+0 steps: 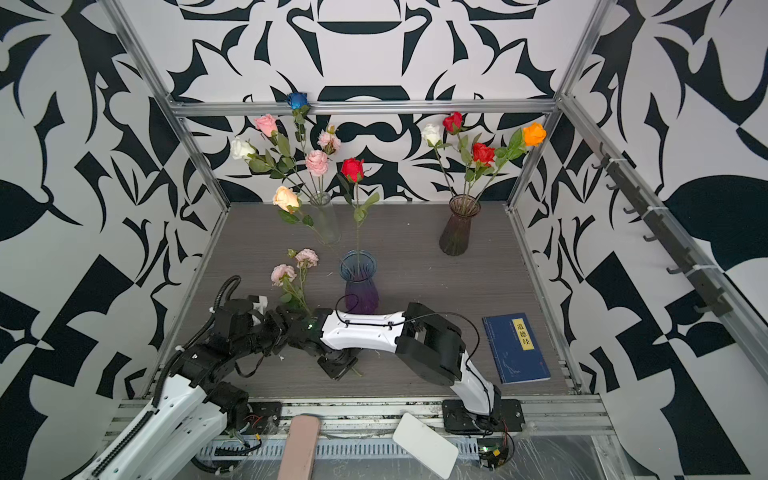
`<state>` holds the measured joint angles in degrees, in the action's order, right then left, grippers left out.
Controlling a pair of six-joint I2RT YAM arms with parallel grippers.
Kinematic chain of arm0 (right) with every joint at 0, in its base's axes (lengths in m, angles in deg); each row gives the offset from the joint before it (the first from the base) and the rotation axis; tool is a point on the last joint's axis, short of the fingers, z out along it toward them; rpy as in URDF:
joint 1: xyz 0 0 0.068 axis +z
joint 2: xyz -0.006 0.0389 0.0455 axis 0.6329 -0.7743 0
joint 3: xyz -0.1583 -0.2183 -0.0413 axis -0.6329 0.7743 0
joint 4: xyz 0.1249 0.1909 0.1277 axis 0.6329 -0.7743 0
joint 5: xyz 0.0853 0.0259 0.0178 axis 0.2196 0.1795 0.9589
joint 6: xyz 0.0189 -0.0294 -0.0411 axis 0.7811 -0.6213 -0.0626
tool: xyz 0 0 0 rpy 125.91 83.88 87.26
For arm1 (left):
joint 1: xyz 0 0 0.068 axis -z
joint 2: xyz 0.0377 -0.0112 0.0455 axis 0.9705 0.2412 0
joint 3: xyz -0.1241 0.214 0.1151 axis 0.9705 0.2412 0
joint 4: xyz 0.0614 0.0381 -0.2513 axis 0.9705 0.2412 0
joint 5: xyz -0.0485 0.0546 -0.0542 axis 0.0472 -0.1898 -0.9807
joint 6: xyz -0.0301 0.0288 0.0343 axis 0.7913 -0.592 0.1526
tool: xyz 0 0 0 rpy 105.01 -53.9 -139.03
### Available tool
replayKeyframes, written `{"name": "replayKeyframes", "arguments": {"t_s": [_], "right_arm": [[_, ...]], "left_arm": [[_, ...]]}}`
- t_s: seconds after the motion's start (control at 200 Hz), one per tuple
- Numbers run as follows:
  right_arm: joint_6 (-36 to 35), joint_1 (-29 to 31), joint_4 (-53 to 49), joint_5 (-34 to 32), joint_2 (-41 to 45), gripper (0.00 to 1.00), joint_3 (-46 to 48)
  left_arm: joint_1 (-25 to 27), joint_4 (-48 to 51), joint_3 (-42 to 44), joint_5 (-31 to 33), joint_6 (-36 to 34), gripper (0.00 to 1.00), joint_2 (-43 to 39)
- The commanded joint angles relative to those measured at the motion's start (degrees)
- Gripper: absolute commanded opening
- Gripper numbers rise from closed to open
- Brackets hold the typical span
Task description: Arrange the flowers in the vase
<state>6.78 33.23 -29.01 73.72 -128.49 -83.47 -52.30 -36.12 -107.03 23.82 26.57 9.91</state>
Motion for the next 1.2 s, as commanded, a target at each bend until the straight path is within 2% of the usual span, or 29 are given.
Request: {"name": "replayKeyframes", "arguments": {"t_s": [0.0, 0.06, 0.18, 0.21, 0.38, 0.485, 0.685, 0.77, 0.925, 1.075, 1.19], "right_arm": [[-0.1, 0.2, -2.0, -2.1, 3.7, 0.15, -1.0], [0.6, 0.2, -1.9, -3.0, 4.9, 0.23, -1.7], [2.9, 0.2, -2.0, -8.6, 8.2, 0.27, -3.2], [3.5, 0.2, -1.8, -10.3, 9.4, 0.34, -3.2], [9.0, 0.1, 0.4, -16.1, 18.4, 0.34, 0.7], [14.2, -0.6, 3.9, -17.0, 26.0, 0.32, 8.8], [28.5, -2.7, 13.2, -16.4, 43.2, 0.28, 30.7], [35.0, -2.9, 16.1, -16.7, 50.7, 0.27, 39.2], [46.4, -3.0, 19.5, -17.5, 65.8, 0.26, 53.2], [50.9, -3.1, 18.2, -19.6, 78.0, 0.26, 60.5], [51.7, -3.1, 14.4, -20.8, 83.0, 0.25, 62.7]], "left_arm": [[-0.3, -2.4, 0.3, -2.4, 0.0, 0.73, 2.5], [-0.3, -1.8, -0.1, -2.2, -0.3, 0.73, 3.9], [-0.3, 4.6, -2.6, 2.0, -1.5, 0.73, 6.8], [-0.3, 5.9, -3.4, 2.9, -2.3, 0.72, 7.7], [-0.3, 6.8, -6.4, 3.4, -5.9, 0.64, 15.7], [-0.3, 8.0, -9.6, 5.7, -7.7, 0.59, 21.6], [-0.2, 15.8, -20.2, 11.8, -12.4, 0.58, 33.7], [-0.2, 20.6, -24.9, 14.2, -12.5, 0.51, 40.1], [-0.2, 26.2, -31.9, 14.1, -14.2, 0.46, 48.9], [-0.2, 28.3, -34.6, 15.2, -11.7, 0.47, 52.4], [-0.1, 28.3, -36.0, 14.7, -11.4, 0.49, 55.6]]}}
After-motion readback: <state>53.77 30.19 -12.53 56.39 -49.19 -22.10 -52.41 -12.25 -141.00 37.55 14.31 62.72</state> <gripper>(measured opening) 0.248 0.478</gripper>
